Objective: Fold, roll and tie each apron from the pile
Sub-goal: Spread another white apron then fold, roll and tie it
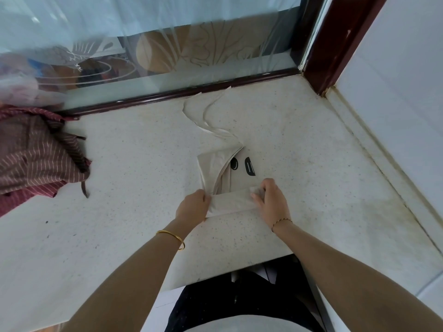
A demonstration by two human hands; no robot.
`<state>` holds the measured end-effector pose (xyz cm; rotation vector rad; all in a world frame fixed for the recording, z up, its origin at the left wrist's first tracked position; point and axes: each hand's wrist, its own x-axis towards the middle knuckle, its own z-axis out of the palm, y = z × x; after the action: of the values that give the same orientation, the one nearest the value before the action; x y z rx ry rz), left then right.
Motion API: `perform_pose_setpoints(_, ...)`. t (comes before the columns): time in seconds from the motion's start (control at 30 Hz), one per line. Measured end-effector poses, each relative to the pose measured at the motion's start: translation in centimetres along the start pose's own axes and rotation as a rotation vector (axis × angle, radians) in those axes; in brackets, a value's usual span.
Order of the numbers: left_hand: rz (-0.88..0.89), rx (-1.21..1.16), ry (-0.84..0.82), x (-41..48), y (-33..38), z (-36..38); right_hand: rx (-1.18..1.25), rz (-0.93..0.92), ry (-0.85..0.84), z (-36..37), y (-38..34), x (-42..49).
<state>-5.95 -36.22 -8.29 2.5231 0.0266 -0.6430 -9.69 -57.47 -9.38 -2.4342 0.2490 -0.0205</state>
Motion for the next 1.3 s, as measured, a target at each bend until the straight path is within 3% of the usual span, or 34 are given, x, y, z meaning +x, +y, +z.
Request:
perform_pose_setpoints(0.13, -0.021, 0.006, -0.019, 0.3, 0.1, -0.2, -0.068, -0.174, -0.076, 0.0, 1.5, -0.8)
perform_pose_setpoints(0.3, -0.074, 0.056, 0.022, 0.4, 0.7, -0.1, -0.280, -0.255, -0.141, 0.3, 1.6, -0.8)
perform_pose_setpoints(0.37, 0.053, 0.242, 0.181, 0.1, 0.7, 0.0, -0.300, -0.277, -0.143, 0.4, 1.2, -0.4)
perform_pose_setpoints(0.43, 0.310, 0.383, 0.292, 0.0, 0.4, 0.3, -0.306, -0.276, -0.171, 0.3, 1.1, 0.2)
perform_pose_setpoints(0.53, 0.504, 0.333, 0.246, -0.3, -0.3, 0.6, -0.283, -0.295, -0.164, -0.1, 1.1, 0.9)
perform_pose_setpoints(0.67, 0.472, 0.250, 0.098, -0.3, -1.3, 0.4, -0.238, -0.188, -0.194, -1.1, 0.6, 1.9)
perform_pose_setpoints(0.9, 0.321, 0.046, 0.073, -0.5, -0.6, -0.2, -0.216, 0.034, -0.241, -0.7, 0.5, 1.7)
perform_pose_setpoints(1.03, 0.248, 0.042, 0.102, -0.4, -0.2, -0.1, -0.176, 0.101, -0.162, -0.1, 0.1, 1.2)
perform_pose_setpoints(1.17, 0.161, 0.044, 0.109, 0.3, -0.2, 0.0, -0.193, -0.064, -0.044, -0.1, 0.2, 0.7)
perform_pose_setpoints(1.3, 0.139, 0.019, 0.158, 0.4, 0.2, 0.5, -0.297, -0.263, -0.105, 0.0, 1.8, -0.1)
